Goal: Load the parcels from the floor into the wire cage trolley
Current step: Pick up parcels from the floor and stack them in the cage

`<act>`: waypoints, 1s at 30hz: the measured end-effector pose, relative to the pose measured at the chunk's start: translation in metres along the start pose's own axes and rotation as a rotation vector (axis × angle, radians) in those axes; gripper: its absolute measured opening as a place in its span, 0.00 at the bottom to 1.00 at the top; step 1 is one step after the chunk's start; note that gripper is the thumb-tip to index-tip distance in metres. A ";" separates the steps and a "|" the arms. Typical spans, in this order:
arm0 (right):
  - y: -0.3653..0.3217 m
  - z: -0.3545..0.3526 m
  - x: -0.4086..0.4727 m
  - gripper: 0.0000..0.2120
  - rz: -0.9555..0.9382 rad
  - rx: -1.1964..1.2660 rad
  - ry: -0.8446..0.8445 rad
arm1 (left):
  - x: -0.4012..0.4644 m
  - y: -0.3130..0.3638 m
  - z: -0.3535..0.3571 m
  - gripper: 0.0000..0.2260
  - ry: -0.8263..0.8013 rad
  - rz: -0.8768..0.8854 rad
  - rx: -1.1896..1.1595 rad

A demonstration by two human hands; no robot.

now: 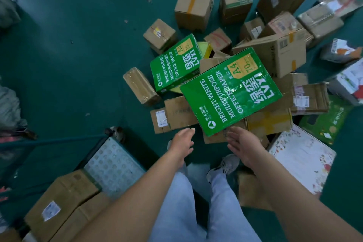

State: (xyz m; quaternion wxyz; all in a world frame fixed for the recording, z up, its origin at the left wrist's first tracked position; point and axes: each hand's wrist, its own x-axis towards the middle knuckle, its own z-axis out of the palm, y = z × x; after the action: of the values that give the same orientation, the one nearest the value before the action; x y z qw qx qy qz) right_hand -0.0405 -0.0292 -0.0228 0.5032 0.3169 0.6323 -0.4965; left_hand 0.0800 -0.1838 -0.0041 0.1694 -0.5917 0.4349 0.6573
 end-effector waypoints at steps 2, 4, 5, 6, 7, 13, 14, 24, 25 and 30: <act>-0.004 0.021 0.000 0.19 -0.009 0.014 0.004 | 0.007 0.011 -0.013 0.21 -0.026 0.009 0.035; -0.010 0.038 -0.001 0.19 -0.025 0.043 0.011 | 0.012 0.026 -0.020 0.22 -0.051 0.026 0.058; -0.013 0.046 -0.001 0.19 -0.038 0.059 0.012 | 0.015 0.033 -0.023 0.22 -0.062 0.039 0.066; -0.016 0.054 -0.001 0.19 -0.043 0.069 0.008 | 0.017 0.041 -0.025 0.21 -0.063 0.048 0.074; -0.019 0.062 -0.001 0.19 -0.051 0.084 0.007 | 0.019 0.049 -0.027 0.21 -0.066 0.060 0.090; -0.038 0.091 -0.008 0.19 -0.110 0.147 0.023 | 0.027 0.091 -0.041 0.21 -0.093 0.146 0.188; -0.039 0.093 -0.009 0.18 -0.114 0.151 0.028 | 0.027 0.095 -0.042 0.21 -0.099 0.149 0.192; -0.080 0.099 -0.058 0.17 -0.223 0.202 0.084 | -0.007 0.141 -0.036 0.20 -0.215 0.224 0.268; -0.084 0.106 -0.065 0.18 -0.235 0.199 0.083 | -0.011 0.145 -0.042 0.20 -0.223 0.231 0.264; -0.106 0.158 -0.088 0.18 -0.259 0.145 0.045 | -0.029 0.172 -0.088 0.18 -0.202 0.263 0.200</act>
State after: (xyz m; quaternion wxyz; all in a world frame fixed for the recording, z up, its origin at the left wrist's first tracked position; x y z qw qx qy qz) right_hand -0.0593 -0.2021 0.0932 0.3963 0.2793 0.6415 -0.5944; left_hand 0.0161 -0.3400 0.0935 0.1828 -0.4411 0.5525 0.6831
